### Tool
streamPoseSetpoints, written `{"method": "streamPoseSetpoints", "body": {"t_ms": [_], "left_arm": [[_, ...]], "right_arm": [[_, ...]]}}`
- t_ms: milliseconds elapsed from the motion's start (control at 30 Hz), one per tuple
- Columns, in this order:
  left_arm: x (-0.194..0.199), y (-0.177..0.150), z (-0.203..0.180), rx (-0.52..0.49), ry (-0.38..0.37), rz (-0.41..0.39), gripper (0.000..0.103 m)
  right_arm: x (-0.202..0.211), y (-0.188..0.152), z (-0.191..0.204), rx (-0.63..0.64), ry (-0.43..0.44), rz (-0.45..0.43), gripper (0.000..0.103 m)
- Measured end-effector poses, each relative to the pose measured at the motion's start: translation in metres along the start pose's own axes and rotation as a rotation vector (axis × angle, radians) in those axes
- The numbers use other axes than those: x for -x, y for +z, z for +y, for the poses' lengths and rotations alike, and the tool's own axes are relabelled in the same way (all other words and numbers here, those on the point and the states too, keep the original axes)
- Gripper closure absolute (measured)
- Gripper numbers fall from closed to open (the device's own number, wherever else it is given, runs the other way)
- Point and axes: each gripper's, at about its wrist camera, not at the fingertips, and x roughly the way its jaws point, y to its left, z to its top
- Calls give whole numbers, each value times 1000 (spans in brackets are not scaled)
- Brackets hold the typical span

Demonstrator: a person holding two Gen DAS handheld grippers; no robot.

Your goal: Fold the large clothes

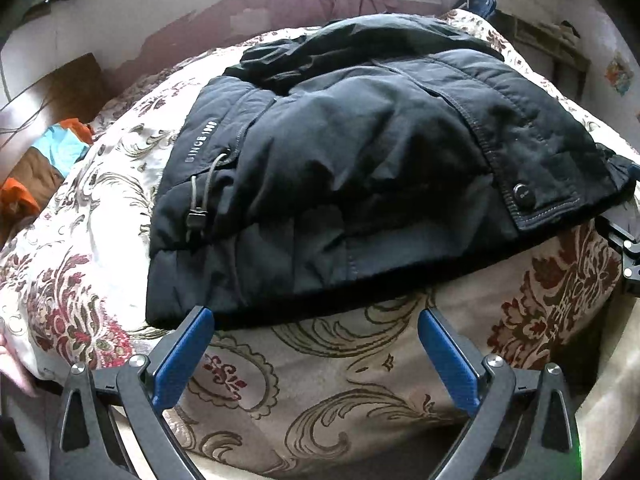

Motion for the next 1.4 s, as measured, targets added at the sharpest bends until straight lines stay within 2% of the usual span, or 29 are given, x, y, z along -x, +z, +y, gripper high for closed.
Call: {"method": "streamPoseSetpoints", "body": {"t_ms": [233, 367, 433, 567, 633, 700, 733, 800, 833, 1033, 1167, 1233, 1267, 1300, 1400], "left_arm": [[0, 0, 2, 14, -12, 6, 0], [-1, 0, 1, 3, -9, 4, 0], [-1, 0, 1, 0, -8, 1, 0], [-1, 0, -1, -7, -5, 0, 0], [0, 0, -3, -16, 1, -10, 1], [4, 0, -7, -27, 11, -31, 1], [5, 0, -8, -33, 19, -43, 1], [8, 1, -10, -47, 44, -72, 1], [11, 1, -11, -60, 69, -96, 1], [14, 4, -21, -143, 261, -201, 1], [11, 5, -25, -181, 309, -219, 1], [4, 6, -25, -199, 321, -204, 1], [1, 7, -23, -194, 330, -193, 8], [-1, 9, -19, -184, 343, -187, 23], [-2, 13, -6, -147, 362, -193, 48]], "right_arm": [[-11, 4, 4, 41, -59, 16, 2], [-12, 10, 22, 167, -153, -67, 2], [-8, 12, 28, 188, -168, -102, 2], [4, 28, 9, 73, -110, -175, 2], [5, 37, -3, 23, -57, -196, 9], [9, 44, -13, -33, 28, -205, 29], [10, 48, -17, -58, 70, -205, 33], [11, 55, -22, -92, 140, -203, 50], [12, 57, -24, -103, 162, -203, 52], [17, 56, -31, -186, 220, -216, 55], [14, 54, -40, -207, 219, -226, 55], [11, 55, -42, -199, 209, -227, 55], [10, 52, -41, -193, 204, -222, 55], [11, 50, -40, -187, 202, -216, 55], [2, 39, -36, -142, 193, -161, 55]]}}
